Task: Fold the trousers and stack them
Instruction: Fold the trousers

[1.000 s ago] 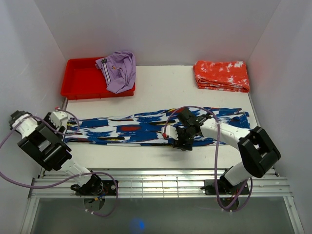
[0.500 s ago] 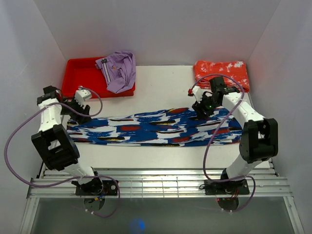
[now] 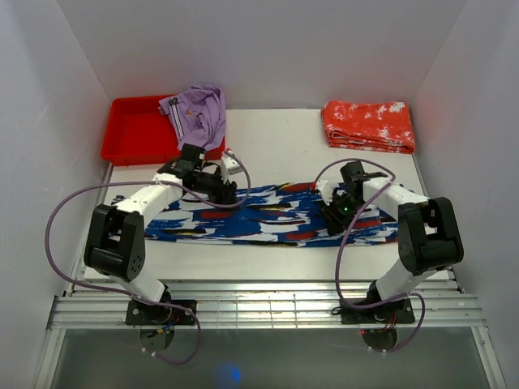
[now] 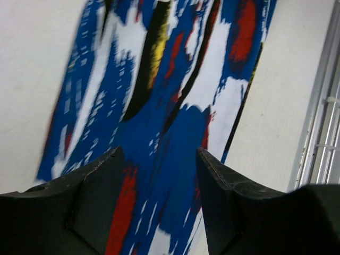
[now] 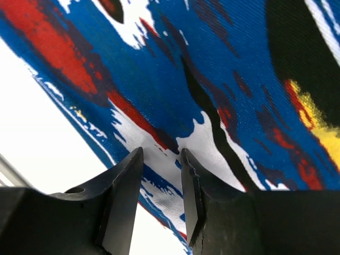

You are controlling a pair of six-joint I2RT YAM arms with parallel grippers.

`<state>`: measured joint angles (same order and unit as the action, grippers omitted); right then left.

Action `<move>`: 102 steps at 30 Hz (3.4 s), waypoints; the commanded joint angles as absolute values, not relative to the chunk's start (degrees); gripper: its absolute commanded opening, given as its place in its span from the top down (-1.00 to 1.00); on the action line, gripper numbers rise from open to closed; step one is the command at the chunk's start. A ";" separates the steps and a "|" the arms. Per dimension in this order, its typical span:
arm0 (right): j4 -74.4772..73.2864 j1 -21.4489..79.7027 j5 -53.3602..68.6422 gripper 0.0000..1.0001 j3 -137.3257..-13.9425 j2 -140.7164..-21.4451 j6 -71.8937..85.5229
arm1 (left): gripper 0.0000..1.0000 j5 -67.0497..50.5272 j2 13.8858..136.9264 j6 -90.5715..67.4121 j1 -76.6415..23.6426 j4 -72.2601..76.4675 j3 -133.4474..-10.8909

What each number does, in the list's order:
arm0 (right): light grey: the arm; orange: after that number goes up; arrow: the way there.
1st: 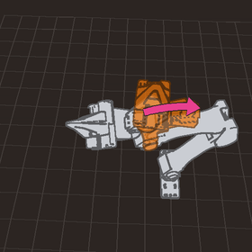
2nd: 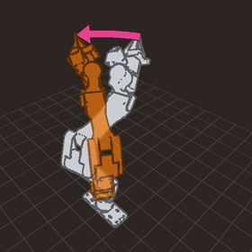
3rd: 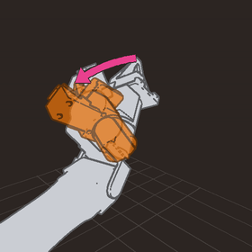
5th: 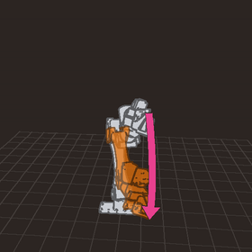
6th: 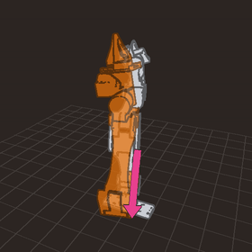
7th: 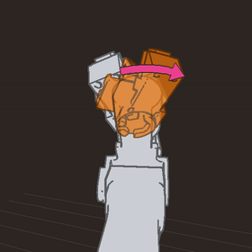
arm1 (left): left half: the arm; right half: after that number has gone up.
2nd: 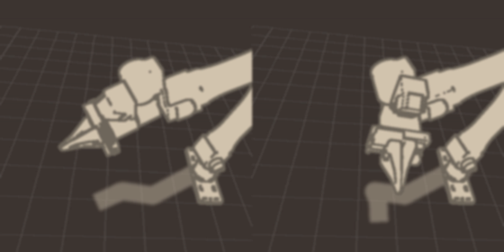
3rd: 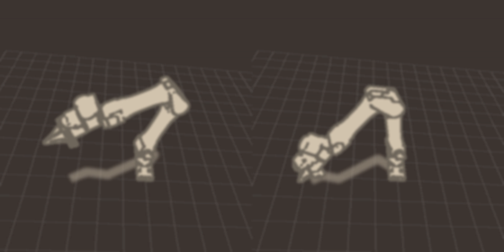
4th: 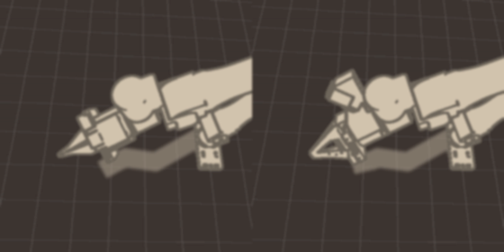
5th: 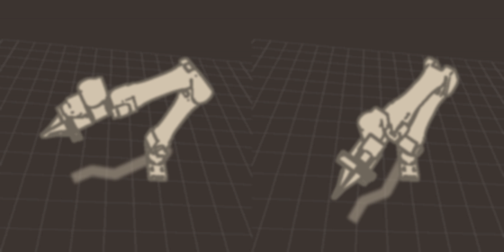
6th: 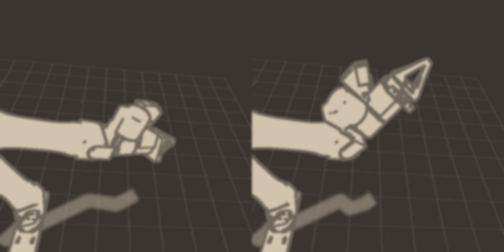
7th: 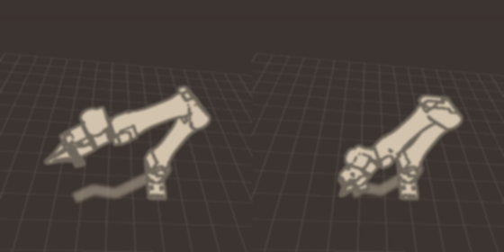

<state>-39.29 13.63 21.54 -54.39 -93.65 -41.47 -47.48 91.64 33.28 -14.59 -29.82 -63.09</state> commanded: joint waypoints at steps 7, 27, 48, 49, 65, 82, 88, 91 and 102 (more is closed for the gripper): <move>-48.00 13.01 37.79 0.00 -65.01 -86.92 -36.14 | -0.32 -42.81 87.97 36.29 -33.55 -13.64 -52.74; -42.97 15.91 32.25 -0.27 -100.63 -123.48 -29.61 | -0.27 -30.42 90.88 41.93 -43.15 -5.80 -43.86; -49.78 17.32 34.72 0.84 -99.84 -124.02 -36.40 | 0.16 -29.96 93.17 35.50 -43.15 -10.98 -47.03; -47.92 17.23 34.11 0.84 -99.93 -123.32 -35.43 | 0.22 -30.32 93.16 35.68 -43.15 -11.51 -46.67; -33.84 18.37 24.09 0.84 -91.15 -118.03 -29.61 | 1.00 -34.90 91.05 38.94 -43.86 -18.19 -43.24; -59.06 0.30 28.40 -0.23 -101.88 -101.28 -31.64 | -0.02 -29.45 85.95 33.22 -46.13 -25.14 -60.99; -64.33 -21.16 26.19 -0.16 -86.59 -95.19 -35.68 | -0.10 -26.89 94.12 29.71 -49.13 -19.96 -65.48; -64.25 -28.97 25.93 -0.16 -81.93 -94.31 -37.79 | -0.18 -23.83 97.19 29.01 -51.76 -16.09 -66.18; -63.02 -34.10 27.33 -0.07 -75.24 -99.31 -40.79 | -0.15 -20.92 107.57 26.11 -57.22 -15.03 -74.00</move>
<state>-62.39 -34.33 25.67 -76.58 -98.30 -39.66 -21.52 107.85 27.70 -56.45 -16.23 -71.88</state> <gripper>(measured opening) 0.536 0.574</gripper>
